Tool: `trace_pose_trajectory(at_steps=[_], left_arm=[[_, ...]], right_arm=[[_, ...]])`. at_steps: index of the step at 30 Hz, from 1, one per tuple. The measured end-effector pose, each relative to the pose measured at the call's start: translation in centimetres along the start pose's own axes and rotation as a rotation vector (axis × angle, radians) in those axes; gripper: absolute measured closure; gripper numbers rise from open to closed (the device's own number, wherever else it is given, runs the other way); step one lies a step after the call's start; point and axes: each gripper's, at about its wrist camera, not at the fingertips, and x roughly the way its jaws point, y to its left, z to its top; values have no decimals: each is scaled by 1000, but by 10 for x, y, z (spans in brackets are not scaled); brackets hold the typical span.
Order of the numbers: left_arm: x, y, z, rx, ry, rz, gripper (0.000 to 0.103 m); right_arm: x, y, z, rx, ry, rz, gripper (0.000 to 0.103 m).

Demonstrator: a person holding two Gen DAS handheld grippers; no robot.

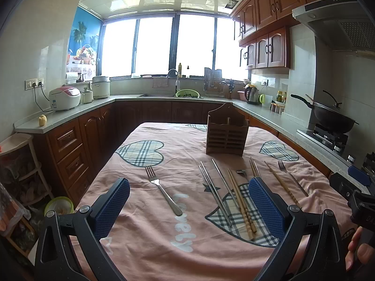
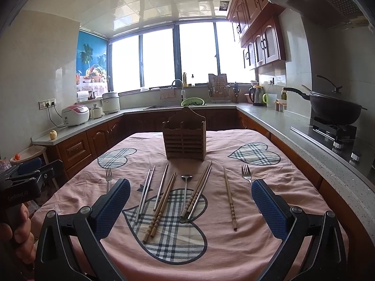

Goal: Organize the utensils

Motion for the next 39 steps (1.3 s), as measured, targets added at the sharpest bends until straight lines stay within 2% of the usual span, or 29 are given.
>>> trace_pose_trajectory(at_steps=[24, 31, 39], left_arm=[[13, 3, 2, -9, 27, 0, 1], [37, 7, 9, -33, 94, -54, 1], [92, 19, 34, -69, 200, -70, 4]], right_arm=[[7, 0, 0, 6, 15, 10, 0], [20, -8, -1, 25, 50, 22, 0], [55, -31, 7, 70, 115, 23, 0]])
